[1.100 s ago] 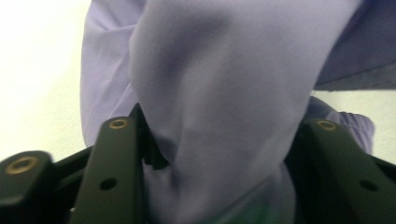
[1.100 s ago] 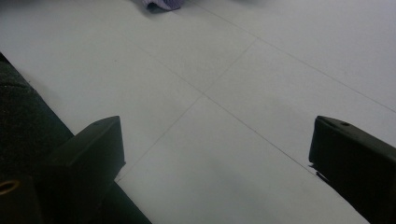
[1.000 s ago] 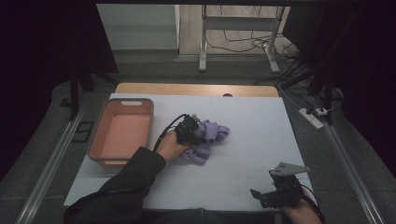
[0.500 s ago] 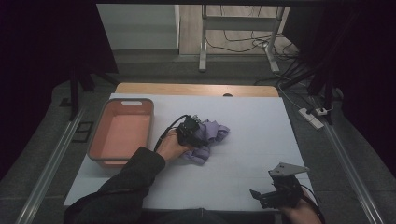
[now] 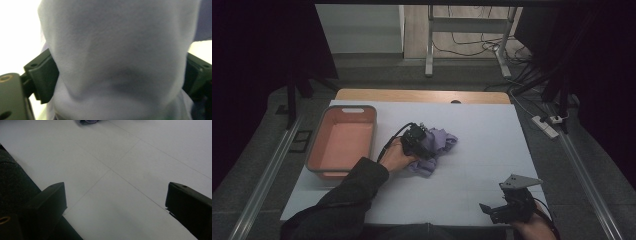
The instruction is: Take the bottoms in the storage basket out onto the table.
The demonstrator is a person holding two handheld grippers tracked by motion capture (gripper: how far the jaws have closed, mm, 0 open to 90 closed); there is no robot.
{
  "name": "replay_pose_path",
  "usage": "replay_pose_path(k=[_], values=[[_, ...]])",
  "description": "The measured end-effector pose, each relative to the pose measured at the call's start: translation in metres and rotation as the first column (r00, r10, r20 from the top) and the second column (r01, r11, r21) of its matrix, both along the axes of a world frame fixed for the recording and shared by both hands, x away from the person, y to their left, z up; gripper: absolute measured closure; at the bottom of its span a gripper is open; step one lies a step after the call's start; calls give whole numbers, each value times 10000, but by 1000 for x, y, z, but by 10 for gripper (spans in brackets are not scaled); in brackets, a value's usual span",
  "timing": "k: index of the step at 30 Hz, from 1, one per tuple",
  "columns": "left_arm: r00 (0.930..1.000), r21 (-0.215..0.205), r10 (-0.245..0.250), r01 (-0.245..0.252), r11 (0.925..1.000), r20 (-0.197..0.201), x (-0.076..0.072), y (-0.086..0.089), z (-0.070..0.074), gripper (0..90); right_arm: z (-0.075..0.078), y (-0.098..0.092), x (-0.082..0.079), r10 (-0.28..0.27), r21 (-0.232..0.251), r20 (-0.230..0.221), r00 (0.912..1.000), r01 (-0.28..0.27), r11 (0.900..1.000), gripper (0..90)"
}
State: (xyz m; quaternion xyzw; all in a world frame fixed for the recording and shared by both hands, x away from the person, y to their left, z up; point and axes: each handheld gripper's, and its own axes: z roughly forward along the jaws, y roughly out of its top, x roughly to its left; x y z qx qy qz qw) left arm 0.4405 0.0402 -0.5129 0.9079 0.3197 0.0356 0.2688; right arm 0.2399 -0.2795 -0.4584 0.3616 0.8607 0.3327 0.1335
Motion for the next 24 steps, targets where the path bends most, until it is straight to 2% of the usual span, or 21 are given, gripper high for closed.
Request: replay_pose_path(k=[4, 7, 11, 15, 24], values=[[9999, -25, -1, 1, 10000, -133, 0, 0, 2, 60, 0, 0, 0, 4, 16, 5, 10000, -4, 10000, 36], [9992, -415, -26, 9, 9991, -406, 0, 2, 2, 9, 0, 0, 0, 7, 10, -7, 10000, -7, 10000, 36], [9991, -741, -113, 82, 9972, -414, 0, 3, 4, 0, 0, 0, 0, 18, 3, -15, 10000, -18, 10000, 36], [9996, -919, -208, 188, 9956, -210, 0, 5, 5, 0, 0, 0, 0, 23, -4, -8, 10000, -23, 10000, 36], [9992, -1013, -373, 387, 9941, 160, -5, 5, 11, 0, 0, 1, 0, 37, 8, -14, 10000, -37, 10000, 36]])
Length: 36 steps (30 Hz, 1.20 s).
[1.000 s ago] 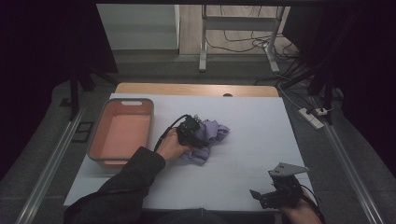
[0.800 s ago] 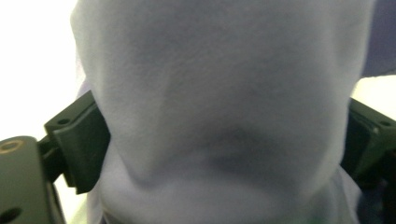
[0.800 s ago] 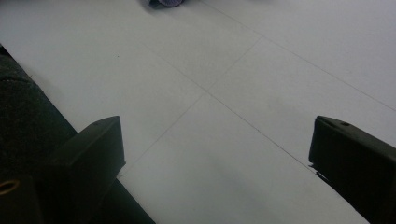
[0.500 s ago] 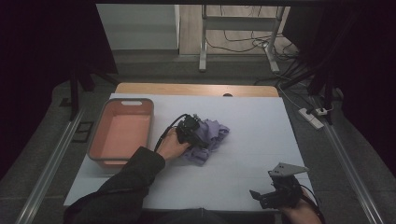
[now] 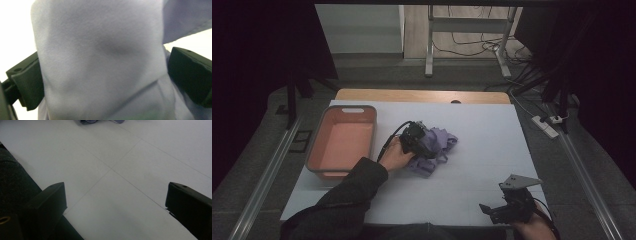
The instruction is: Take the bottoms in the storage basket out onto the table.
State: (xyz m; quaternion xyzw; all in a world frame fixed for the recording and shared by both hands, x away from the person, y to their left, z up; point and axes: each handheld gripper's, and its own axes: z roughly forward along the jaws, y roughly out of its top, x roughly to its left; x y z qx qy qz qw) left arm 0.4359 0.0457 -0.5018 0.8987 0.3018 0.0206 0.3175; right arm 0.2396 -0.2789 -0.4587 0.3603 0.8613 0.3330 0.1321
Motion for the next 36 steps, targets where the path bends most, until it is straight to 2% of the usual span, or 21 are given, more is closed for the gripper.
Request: replay_pose_path(k=[6, 16, 36], values=[[9998, -292, -124, 128, 9995, 136, -2, 3, 7, 0, 0, 0, 0, 57, -52, -1, 10000, -57, 10000, 36], [9990, -404, -281, 294, 9988, 335, -5, 6, 14, 0, 0, 1, 0, 97, -115, 18, 10000, -97, 9999, 36], [9976, -839, -665, 677, 9942, 170, -9, 13, 24, 0, 0, 1, -1, 84, -122, 30, 10000, -83, 9999, 36]])
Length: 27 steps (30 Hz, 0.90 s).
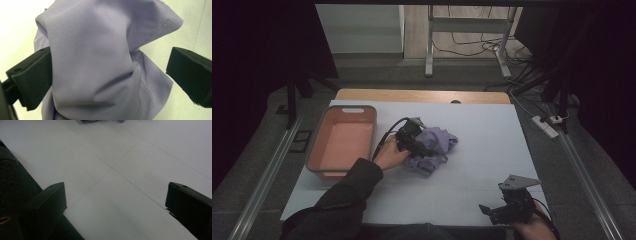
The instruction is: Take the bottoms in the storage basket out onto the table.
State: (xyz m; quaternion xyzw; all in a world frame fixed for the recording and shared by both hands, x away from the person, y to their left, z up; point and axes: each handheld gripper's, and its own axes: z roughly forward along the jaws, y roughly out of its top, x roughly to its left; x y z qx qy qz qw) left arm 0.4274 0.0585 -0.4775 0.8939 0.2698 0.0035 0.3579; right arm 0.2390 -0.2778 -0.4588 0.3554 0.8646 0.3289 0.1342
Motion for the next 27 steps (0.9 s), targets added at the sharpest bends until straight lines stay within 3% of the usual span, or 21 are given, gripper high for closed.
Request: replay_pose_path(k=[19, 27], values=[[9996, -399, -261, 259, 9989, -47, -6, 6, 10, 0, 1, -2, 0, -183, 168, 40, 9998, 183, 9997, 36], [9987, -760, -371, 344, 9965, -343, -8, 12, 10, 0, 1, -2, 0, -208, 199, 29, 9998, 207, 9996, 36]])
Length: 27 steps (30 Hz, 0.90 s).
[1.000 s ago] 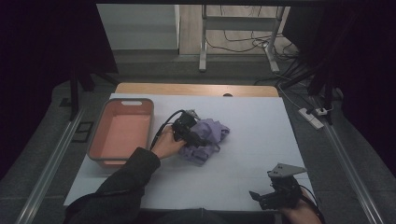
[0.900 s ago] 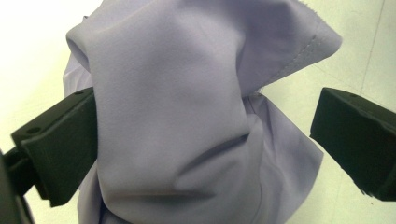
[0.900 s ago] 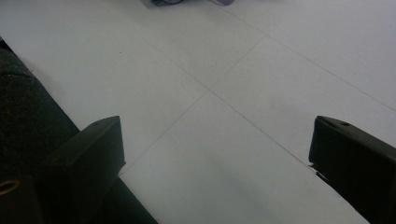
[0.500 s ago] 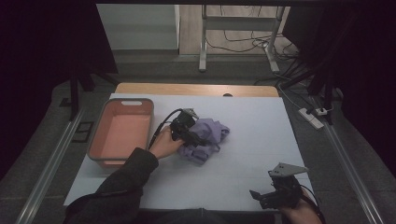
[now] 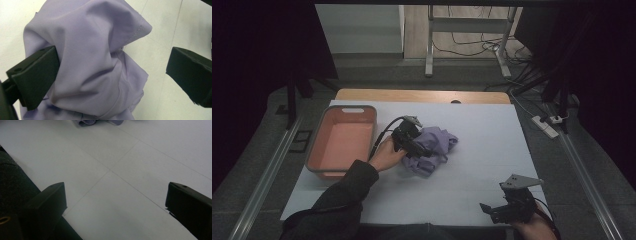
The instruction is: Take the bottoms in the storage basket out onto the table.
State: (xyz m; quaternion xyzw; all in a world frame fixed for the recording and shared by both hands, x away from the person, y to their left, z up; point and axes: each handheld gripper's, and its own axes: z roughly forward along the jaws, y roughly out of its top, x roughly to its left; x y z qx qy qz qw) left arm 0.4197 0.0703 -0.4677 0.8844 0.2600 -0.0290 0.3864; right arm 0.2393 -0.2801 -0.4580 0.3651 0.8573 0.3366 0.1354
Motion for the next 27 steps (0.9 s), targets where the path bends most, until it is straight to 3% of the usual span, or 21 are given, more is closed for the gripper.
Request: replay_pose_path(k=[8, 27], values=[[9999, -390, -54, 51, 9992, -96, -5, 4, 6, 0, 0, 0, 0, 33, -35, 5, 10000, -33, 10000, 36], [9993, -479, -285, 296, 9984, 231, -19, 8, 16, 0, 0, 0, 0, 29, -28, 7, 10000, -29, 10000, 36]])
